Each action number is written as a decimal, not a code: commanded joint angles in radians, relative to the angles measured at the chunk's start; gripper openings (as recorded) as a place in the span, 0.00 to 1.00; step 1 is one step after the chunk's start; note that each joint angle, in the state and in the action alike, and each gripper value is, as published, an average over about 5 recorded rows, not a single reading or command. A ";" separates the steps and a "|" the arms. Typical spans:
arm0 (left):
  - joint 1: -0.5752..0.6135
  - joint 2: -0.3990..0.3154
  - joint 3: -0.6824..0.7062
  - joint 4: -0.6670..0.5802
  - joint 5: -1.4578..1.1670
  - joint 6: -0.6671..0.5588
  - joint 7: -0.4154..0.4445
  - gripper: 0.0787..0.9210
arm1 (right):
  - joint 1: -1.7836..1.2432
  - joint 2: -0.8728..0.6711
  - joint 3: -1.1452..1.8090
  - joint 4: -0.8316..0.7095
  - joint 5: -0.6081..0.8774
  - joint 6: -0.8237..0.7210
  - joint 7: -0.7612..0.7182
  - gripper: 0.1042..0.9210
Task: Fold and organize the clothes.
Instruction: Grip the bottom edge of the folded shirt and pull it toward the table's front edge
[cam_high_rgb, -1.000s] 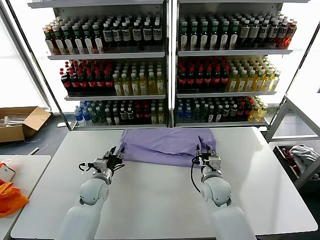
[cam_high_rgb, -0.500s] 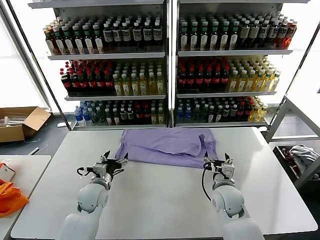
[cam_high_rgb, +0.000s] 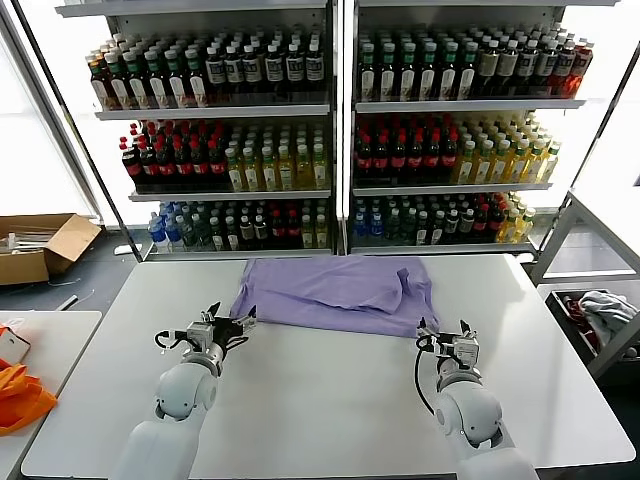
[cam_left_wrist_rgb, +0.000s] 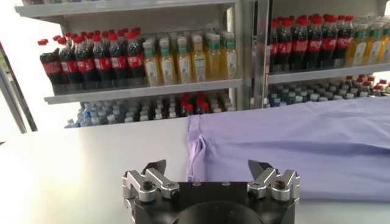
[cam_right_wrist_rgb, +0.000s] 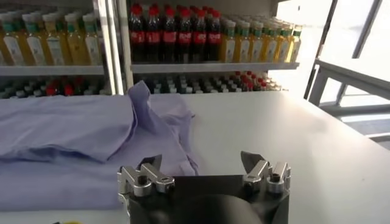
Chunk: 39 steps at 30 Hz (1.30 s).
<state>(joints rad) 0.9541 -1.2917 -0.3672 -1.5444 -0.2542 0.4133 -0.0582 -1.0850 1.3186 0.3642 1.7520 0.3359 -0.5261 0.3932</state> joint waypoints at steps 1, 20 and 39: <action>-0.026 0.002 0.006 0.045 -0.016 0.007 0.001 0.88 | -0.001 -0.008 -0.008 -0.011 0.003 -0.010 0.005 0.88; -0.006 0.024 0.045 0.054 -0.061 0.061 -0.012 0.60 | -0.030 0.019 -0.016 -0.025 0.002 0.006 0.014 0.49; 0.097 0.067 0.022 -0.076 0.020 0.022 0.002 0.02 | -0.058 0.008 -0.010 0.058 -0.008 0.038 -0.027 0.00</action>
<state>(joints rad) 0.9792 -1.2454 -0.3412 -1.5229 -0.2852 0.4480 -0.0551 -1.1400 1.3247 0.3522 1.7776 0.3319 -0.4969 0.3755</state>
